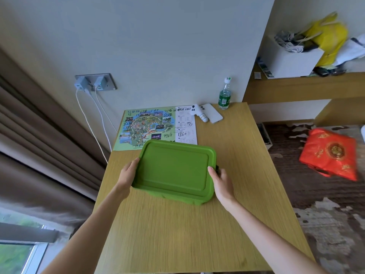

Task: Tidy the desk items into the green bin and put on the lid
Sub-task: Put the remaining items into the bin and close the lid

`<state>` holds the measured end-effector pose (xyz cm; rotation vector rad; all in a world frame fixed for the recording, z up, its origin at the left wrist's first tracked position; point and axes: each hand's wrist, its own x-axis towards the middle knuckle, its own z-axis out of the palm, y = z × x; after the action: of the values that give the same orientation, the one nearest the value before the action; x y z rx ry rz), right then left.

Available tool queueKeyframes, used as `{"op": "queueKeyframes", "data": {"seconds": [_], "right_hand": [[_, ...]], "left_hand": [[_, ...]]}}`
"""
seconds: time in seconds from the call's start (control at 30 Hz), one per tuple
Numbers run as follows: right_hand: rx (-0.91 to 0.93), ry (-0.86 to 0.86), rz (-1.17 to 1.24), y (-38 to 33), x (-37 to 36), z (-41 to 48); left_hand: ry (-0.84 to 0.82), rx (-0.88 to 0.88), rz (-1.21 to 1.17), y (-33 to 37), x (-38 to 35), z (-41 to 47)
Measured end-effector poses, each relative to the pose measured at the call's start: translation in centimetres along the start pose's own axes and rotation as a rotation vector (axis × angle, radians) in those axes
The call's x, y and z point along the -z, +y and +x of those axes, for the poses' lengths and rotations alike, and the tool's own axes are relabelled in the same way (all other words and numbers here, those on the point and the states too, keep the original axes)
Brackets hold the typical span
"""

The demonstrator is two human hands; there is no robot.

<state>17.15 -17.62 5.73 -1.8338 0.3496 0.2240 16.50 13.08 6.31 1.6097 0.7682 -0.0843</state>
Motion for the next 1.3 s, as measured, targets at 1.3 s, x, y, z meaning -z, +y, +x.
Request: {"op": "queueKeyframes", "data": {"seconds": [1.3], "right_hand": [[0.159, -0.043, -0.109, -20.8, -25.5, 28.8]], "left_hand": [[0.269, -0.022, -0.284, 15.3, 11.8, 32.4]]}}
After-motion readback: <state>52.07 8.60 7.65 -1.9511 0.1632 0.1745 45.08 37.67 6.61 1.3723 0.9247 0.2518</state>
